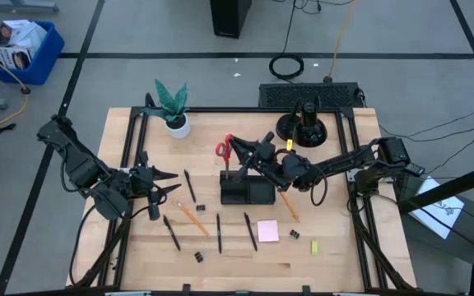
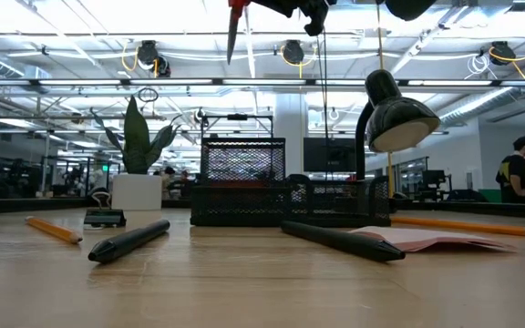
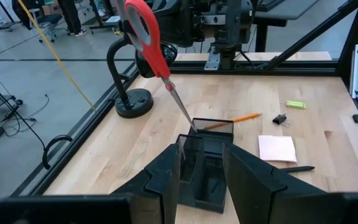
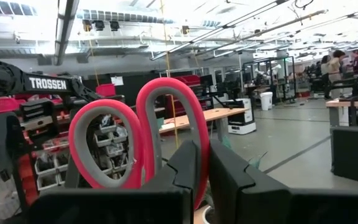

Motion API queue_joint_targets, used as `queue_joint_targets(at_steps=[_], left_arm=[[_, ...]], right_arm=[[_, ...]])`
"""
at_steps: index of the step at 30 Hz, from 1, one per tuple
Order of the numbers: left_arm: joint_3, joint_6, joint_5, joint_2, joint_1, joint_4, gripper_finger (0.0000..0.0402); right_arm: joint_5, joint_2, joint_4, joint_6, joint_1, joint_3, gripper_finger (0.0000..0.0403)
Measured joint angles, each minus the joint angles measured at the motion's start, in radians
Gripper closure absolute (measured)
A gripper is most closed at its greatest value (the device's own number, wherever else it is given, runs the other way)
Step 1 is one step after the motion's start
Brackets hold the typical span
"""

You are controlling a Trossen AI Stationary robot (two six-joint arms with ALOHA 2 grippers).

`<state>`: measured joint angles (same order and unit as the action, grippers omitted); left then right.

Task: Pick and place office supplies into organizer
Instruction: Put the scissor into the desk organizer

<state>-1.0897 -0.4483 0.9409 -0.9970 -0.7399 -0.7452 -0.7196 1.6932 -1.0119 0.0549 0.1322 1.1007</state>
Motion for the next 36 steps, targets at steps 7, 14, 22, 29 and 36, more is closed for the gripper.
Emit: queue_joint_targets(at_steps=[7, 14, 22, 29, 36], left_arm=[[0.000, 0.000, 0.000, 0.000, 0.000, 0.000, 0.0275], [0.000, -0.001, 0.000, 0.000, 0.000, 0.000, 0.0275], [0.000, -0.002, 0.000, 0.000, 0.000, 0.000, 0.0275], [0.000, -0.002, 0.000, 0.000, 0.000, 0.000, 0.0275], [0.000, -0.002, 0.000, 0.000, 0.000, 0.000, 0.0275]], right_arm=[[0.017, 0.000, 0.000, -0.001, 0.000, 0.000, 0.0388], [0.017, 0.000, 0.015, -0.001, 0.000, 0.000, 0.0388], [-0.042, 0.000, 0.034, -0.014, 0.000, 0.000, 0.0388], [-0.095, 0.000, 0.054, -0.033, 0.001, 0.000, 0.0388], [-0.159, 0.000, 0.083, -0.042, 0.011, 0.000, 0.0388]])
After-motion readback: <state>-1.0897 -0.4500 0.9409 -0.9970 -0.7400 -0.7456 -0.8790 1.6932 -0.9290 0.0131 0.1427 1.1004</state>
